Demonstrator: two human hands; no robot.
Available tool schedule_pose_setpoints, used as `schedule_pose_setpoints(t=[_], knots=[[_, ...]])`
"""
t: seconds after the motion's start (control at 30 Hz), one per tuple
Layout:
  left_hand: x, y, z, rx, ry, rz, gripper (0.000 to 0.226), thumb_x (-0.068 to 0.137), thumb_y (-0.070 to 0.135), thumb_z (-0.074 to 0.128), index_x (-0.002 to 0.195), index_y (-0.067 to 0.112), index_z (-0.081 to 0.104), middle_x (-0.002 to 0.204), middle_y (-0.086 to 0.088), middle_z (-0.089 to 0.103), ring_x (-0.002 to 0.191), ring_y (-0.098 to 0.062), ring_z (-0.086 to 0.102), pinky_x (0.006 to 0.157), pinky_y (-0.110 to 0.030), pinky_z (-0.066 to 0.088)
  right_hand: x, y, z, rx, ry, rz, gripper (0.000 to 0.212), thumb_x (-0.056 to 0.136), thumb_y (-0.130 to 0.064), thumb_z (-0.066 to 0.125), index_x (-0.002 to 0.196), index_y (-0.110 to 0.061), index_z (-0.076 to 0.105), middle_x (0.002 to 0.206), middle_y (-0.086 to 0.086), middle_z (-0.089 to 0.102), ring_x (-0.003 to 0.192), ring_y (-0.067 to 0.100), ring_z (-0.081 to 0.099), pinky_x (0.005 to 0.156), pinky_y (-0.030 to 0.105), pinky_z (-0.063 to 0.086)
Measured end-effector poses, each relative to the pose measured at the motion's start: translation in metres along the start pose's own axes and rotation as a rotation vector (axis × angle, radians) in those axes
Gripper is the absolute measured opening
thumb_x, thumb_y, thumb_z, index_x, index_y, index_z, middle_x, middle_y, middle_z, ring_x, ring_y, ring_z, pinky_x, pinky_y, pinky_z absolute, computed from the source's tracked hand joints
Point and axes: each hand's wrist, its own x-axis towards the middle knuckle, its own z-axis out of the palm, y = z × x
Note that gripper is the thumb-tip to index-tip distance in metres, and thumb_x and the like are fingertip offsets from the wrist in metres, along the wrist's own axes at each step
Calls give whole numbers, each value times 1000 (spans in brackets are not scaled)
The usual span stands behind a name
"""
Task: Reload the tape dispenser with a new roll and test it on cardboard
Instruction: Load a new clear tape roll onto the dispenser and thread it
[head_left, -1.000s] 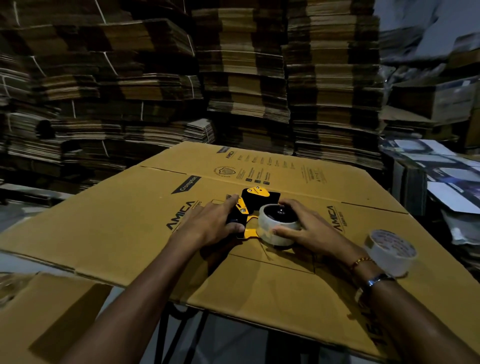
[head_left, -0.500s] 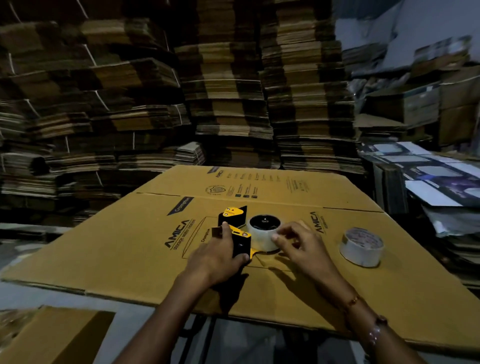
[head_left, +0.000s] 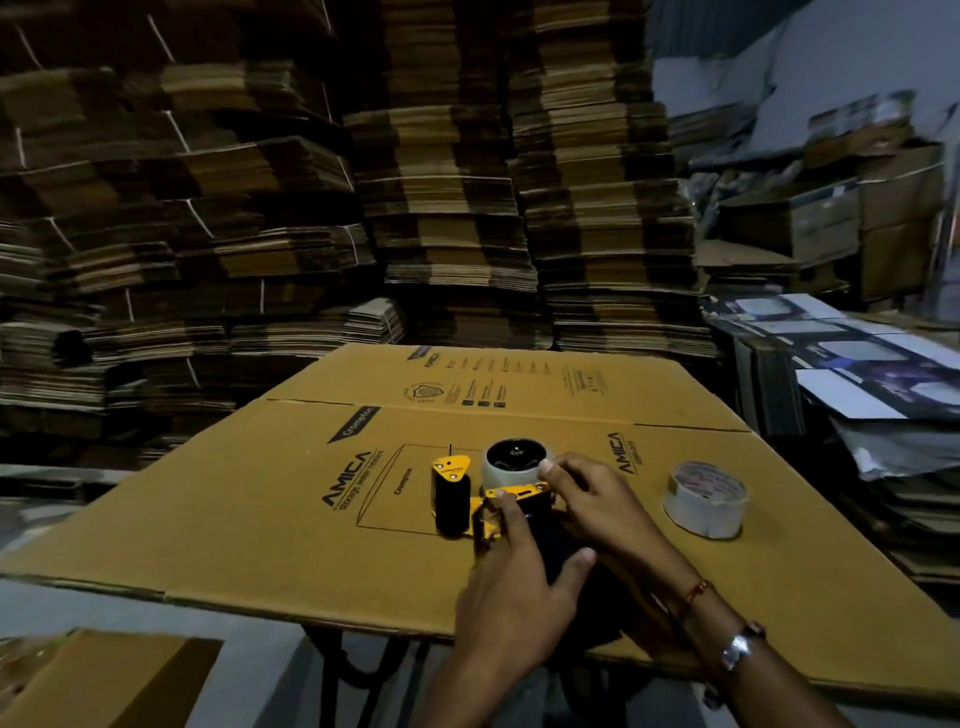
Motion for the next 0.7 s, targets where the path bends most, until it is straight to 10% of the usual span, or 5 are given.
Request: schedule_pose_setpoints(t=[0.3, 0.5, 0.7], knots=[[2, 9, 16, -66, -15, -18, 94, 93, 55, 46, 152, 25, -21, 152, -4, 40, 134, -28, 44, 104, -44, 42, -10, -25, -21, -218, -277, 99, 42, 94, -48, 58, 130, -28, 50, 111, -6, 60, 104, 12, 60, 76, 21, 47], [8, -11, -28, 68, 455, 112, 32, 97, 44, 50, 125, 33, 59, 106, 5, 65, 97, -16, 61, 78, -33, 51, -10, -21, -21, -388, -305, 61, 41, 94, -40, 60, 133, -31, 47, 128, -1, 59, 110, 16, 56, 92, 36, 48], [72, -19, -71, 313, 367, 128, 34, 92, 50, 57, 119, 29, 61, 132, 0, 45, 125, -21, 37, 96, -37, 39, -10, -18, -16, -400, -279, 56, 34, 95, -36, 59, 127, -37, 47, 125, -1, 59, 109, 18, 56, 89, 37, 50]])
